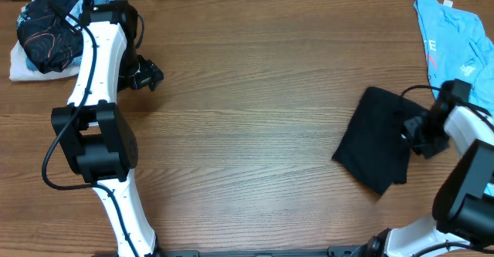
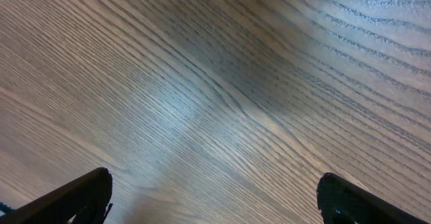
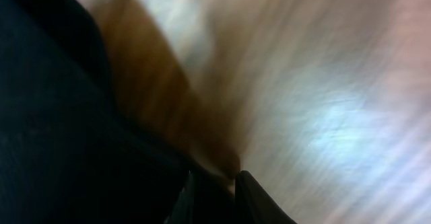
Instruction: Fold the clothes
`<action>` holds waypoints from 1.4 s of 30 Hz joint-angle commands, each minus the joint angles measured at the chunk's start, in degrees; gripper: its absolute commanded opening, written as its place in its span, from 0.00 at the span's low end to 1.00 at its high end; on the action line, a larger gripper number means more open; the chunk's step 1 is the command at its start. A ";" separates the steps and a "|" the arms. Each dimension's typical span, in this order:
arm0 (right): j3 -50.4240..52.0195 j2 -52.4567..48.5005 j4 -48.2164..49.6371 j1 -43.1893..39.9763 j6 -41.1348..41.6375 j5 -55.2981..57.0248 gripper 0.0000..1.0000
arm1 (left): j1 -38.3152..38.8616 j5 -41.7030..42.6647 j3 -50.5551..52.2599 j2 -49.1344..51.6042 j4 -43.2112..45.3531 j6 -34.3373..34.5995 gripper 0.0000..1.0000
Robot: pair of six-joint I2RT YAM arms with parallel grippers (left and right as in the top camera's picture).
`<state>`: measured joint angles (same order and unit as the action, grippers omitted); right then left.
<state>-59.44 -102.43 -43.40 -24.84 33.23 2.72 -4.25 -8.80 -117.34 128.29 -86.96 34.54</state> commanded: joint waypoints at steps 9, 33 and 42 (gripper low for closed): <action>0.24 -0.87 3.87 18.14 5.79 -12.41 0.25 | -0.24 0.66 0.31 -0.15 0.07 -0.28 1.00; -41.24 -0.35 -35.30 28.85 5.68 -1.81 0.92 | 9.53 13.55 0.31 -0.15 2.40 -19.63 0.99; -43.41 0.85 -42.29 23.96 1.07 -1.25 0.94 | 21.24 17.88 0.31 -0.15 3.28 -32.46 1.00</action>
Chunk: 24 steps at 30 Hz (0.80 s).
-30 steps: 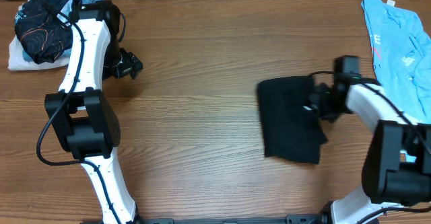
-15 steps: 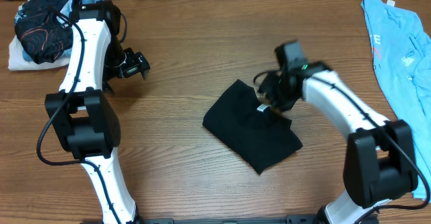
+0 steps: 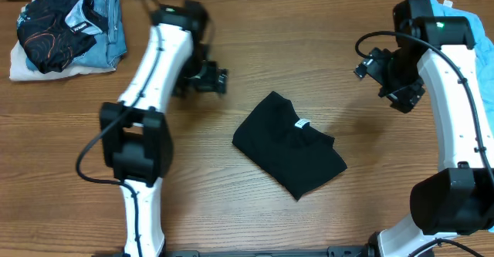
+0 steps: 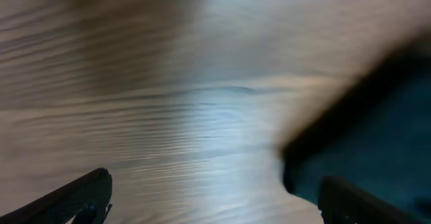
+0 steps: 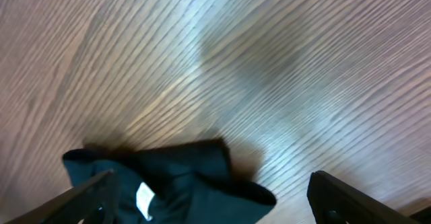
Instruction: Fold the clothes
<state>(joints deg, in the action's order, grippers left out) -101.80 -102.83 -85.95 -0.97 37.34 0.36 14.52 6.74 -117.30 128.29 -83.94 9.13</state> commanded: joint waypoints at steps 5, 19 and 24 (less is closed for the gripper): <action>-1.03 1.25 0.44 0.09 -3.37 3.26 0.95 | 5.35 12.35 0.26 -0.15 0.31 -15.37 1.00; -1.01 1.14 1.01 0.09 -4.83 4.96 0.97 | 1.77 31.45 10.51 -0.15 6.93 -28.41 1.00; -1.01 1.14 0.98 0.09 -4.81 4.96 0.97 | 1.57 32.39 14.27 -0.13 9.75 -28.20 1.00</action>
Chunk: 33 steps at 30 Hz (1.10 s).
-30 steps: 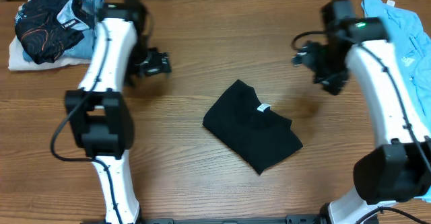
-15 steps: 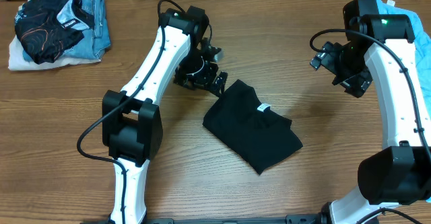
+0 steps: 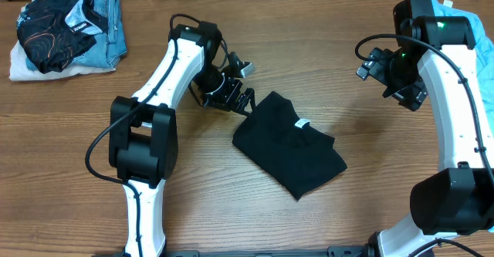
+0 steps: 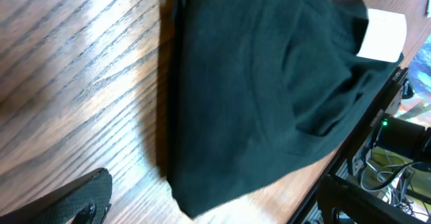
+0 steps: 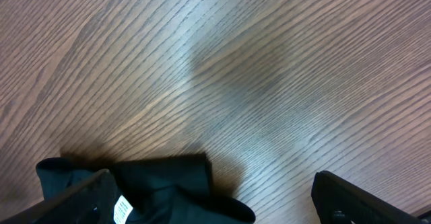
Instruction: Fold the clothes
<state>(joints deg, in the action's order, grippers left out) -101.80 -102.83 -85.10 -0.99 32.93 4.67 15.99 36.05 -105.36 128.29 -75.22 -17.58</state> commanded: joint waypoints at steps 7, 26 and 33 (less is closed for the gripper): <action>-1.01 1.14 0.17 0.13 -0.37 0.22 0.97 | 0.11 4.09 6.80 -0.13 4.87 -0.35 1.00; -0.42 1.07 0.90 0.33 -0.37 -0.90 0.97 | 0.46 9.51 15.02 -0.13 9.68 -0.90 1.00; -0.13 1.07 0.98 0.33 -0.37 -0.87 0.97 | 2.08 10.51 15.02 -0.13 9.99 -0.83 0.85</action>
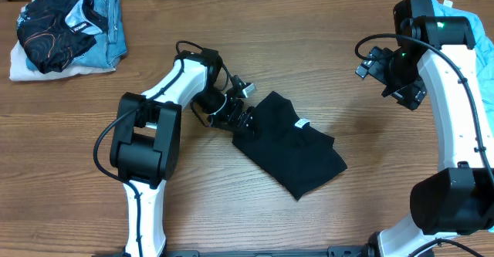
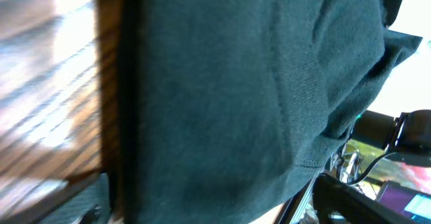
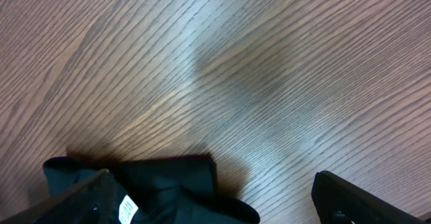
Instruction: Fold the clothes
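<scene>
A folded black garment (image 1: pixel 292 147) with a white label lies in the middle of the wooden table (image 1: pixel 309 33). My left gripper (image 1: pixel 241 118) is low at its left edge, open. In the left wrist view the dark cloth (image 2: pixel 222 96) fills the frame and reaches down between the fingers (image 2: pixel 353 197). My right gripper (image 1: pixel 386 76) hangs above the table's right side, open and holding nothing. In its wrist view the garment (image 3: pixel 168 180) shows at the bottom between the spread fingertips (image 3: pixel 363 197).
A pile of folded clothes (image 1: pixel 58 25), jeans with a dark item on top, sits at the back left corner. A light blue shirt (image 1: pixel 463 41) lies crumpled at the back right edge, behind the right arm.
My left gripper has moved from just left of the garment right up to its left edge, so dark cloth now fills the left wrist view. The right arm has hardly moved.
At first the black garment lay at the table's right with my right gripper shut on it, the left gripper open near the pile. Then the garment lay mid-table, the right gripper open and raised. The left gripper then stood beside it, and is now at its edge.
</scene>
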`<action>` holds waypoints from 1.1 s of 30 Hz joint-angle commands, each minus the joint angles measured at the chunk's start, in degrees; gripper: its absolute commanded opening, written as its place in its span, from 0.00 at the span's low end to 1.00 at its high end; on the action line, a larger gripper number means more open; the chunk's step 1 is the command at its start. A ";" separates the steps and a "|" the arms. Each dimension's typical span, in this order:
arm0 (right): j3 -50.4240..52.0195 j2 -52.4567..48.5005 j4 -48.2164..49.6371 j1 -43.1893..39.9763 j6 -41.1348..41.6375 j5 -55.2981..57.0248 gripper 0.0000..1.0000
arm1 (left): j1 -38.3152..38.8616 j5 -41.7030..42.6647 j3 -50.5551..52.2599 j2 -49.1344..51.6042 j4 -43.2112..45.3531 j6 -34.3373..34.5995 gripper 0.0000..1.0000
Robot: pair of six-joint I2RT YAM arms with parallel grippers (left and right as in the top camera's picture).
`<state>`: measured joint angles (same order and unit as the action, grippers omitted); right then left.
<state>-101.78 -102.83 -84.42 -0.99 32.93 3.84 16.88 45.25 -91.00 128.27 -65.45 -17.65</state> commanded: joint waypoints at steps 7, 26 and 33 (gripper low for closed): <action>3.37 1.07 1.92 0.33 -0.39 -0.04 0.97 | 1.14 1.31 0.66 -0.11 2.56 2.64 0.06; 8.83 1.07 5.53 0.33 -0.37 -0.04 0.97 | -14.56 -5.27 0.66 -0.11 12.98 22.64 0.04; 8.83 1.07 5.92 0.33 -0.39 -0.07 0.97 | -27.89 -5.11 0.66 -0.11 15.04 30.60 0.04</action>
<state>-93.14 -102.80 -78.87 -0.97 32.73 3.81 -6.76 41.74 -90.50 128.27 -50.74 6.83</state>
